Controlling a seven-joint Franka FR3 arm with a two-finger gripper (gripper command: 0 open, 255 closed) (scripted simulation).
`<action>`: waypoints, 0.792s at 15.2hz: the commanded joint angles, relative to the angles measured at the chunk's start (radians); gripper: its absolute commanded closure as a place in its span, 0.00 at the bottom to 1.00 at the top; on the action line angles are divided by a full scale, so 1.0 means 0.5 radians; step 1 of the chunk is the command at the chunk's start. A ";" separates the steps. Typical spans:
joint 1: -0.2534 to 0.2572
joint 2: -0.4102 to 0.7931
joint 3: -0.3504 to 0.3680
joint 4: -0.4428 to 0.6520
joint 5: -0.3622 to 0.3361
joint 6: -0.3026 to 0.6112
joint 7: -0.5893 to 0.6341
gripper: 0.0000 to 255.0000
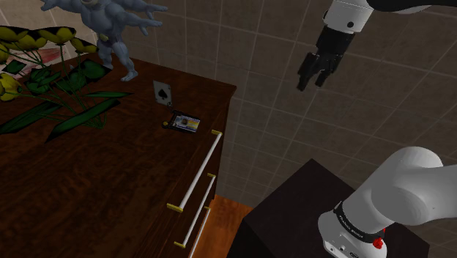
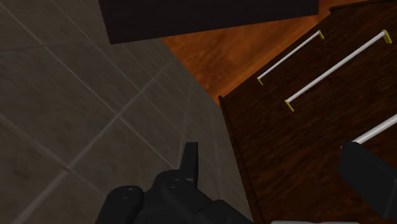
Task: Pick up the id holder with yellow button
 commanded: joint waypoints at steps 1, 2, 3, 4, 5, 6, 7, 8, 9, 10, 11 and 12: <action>0.000 0.000 0.000 0.000 0.000 0.000 0.000 0.00; 0.013 0.037 0.046 0.016 0.015 0.030 0.046 0.00; 0.025 0.076 0.091 0.035 0.029 0.060 0.091 0.00; 0.036 0.118 0.137 0.056 0.041 0.089 0.136 0.00; 0.046 0.161 0.182 0.079 0.050 0.118 0.182 0.00; 0.055 0.207 0.227 0.105 0.057 0.146 0.228 0.00; 0.063 0.255 0.271 0.134 0.062 0.173 0.274 0.00; 0.071 0.304 0.315 0.165 0.064 0.199 0.320 0.00; 0.076 0.356 0.359 0.199 0.064 0.224 0.366 0.00; 0.081 0.409 0.403 0.235 0.061 0.248 0.414 0.00; 0.086 0.464 0.447 0.273 0.055 0.270 0.461 0.00; 0.089 0.521 0.490 0.315 0.047 0.291 0.510 0.00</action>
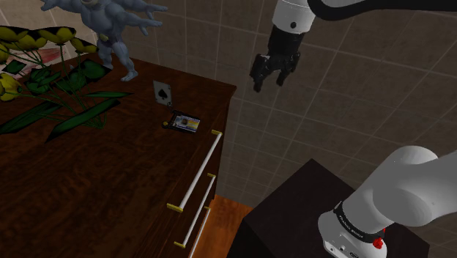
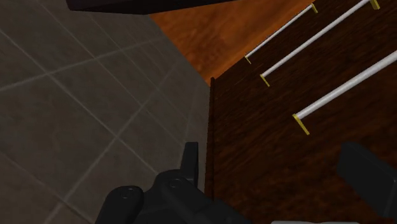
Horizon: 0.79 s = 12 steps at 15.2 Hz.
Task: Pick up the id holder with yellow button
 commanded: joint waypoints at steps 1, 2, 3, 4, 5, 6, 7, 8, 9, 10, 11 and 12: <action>0.009 0.109 0.091 0.075 -0.016 0.045 0.104 0.00; 0.011 0.170 0.134 0.121 -0.031 0.063 0.154 0.00; 0.013 0.232 0.177 0.170 -0.050 0.079 0.206 0.00; 0.014 0.296 0.219 0.221 -0.072 0.092 0.258 0.00; 0.014 0.363 0.262 0.275 -0.098 0.104 0.311 0.00; 0.015 0.431 0.304 0.332 -0.128 0.113 0.365 0.00; 0.017 0.502 0.345 0.392 -0.162 0.120 0.421 0.00; 0.020 0.575 0.385 0.454 -0.200 0.124 0.477 0.00; 0.024 0.650 0.425 0.520 -0.242 0.124 0.535 0.00; 0.030 0.728 0.463 0.588 -0.288 0.122 0.594 0.00; 0.039 0.808 0.499 0.661 -0.339 0.116 0.653 0.00; 0.051 0.892 0.533 0.736 -0.393 0.106 0.713 0.00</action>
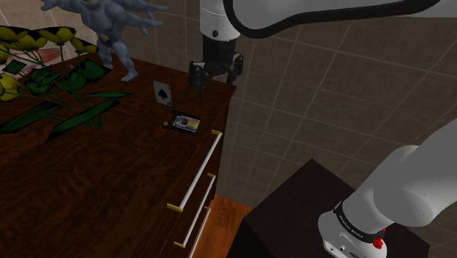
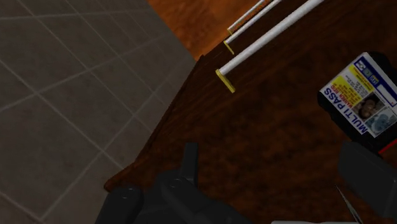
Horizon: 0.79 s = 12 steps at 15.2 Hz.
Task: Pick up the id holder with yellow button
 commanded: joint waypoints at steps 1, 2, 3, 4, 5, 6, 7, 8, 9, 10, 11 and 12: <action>0.025 0.187 0.073 0.187 -0.118 -0.038 0.130 0.00; 0.045 0.275 0.102 0.271 -0.179 -0.056 0.189 0.00; 0.070 0.366 0.126 0.358 -0.242 -0.078 0.247 0.00; 0.101 0.459 0.146 0.451 -0.308 -0.105 0.303 0.00; 0.137 0.554 0.162 0.548 -0.374 -0.136 0.356 0.00; 0.179 0.651 0.173 0.650 -0.441 -0.172 0.405 0.00; 0.227 0.749 0.178 0.759 -0.507 -0.211 0.449 0.00; 0.279 0.850 0.180 0.874 -0.572 -0.254 0.489 0.00; 0.337 0.952 0.178 0.996 -0.636 -0.301 0.522 0.00; 0.345 0.954 0.170 1.001 -0.636 -0.302 0.522 0.00; 0.341 0.952 0.168 0.971 -0.635 -0.275 0.528 0.00; 0.337 0.950 0.167 0.942 -0.636 -0.248 0.535 0.00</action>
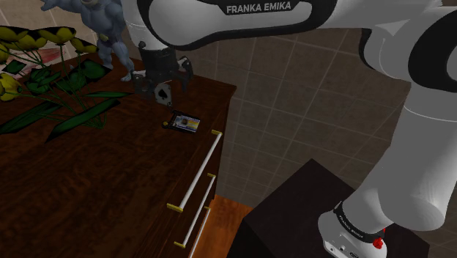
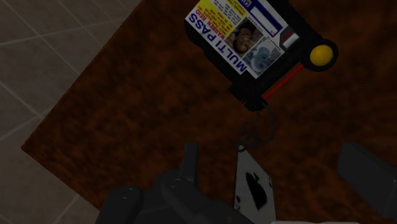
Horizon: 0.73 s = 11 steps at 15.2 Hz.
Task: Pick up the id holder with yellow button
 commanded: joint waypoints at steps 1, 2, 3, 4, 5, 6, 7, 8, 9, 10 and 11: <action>0.003 0.019 -0.004 -0.027 -0.014 0.041 0.017 0.00; -0.001 0.018 -0.005 -0.055 -0.015 0.067 0.024 0.00; -0.004 0.018 -0.006 -0.082 -0.017 0.092 0.031 0.00; -0.008 0.018 -0.007 -0.108 -0.019 0.118 0.038 0.00; -0.012 0.020 -0.009 -0.147 -0.023 0.157 0.049 0.00; -0.012 0.020 -0.009 -0.148 -0.022 0.157 0.049 0.00; -0.012 0.020 -0.009 -0.147 -0.023 0.157 0.049 0.00; -0.012 0.023 -0.010 -0.144 -0.024 0.157 0.049 1.00; -0.012 0.021 -0.010 -0.147 -0.023 0.158 0.049 1.00; -0.012 0.021 -0.010 -0.148 -0.023 0.158 0.049 1.00; -0.012 0.021 -0.009 -0.148 -0.023 0.158 0.049 1.00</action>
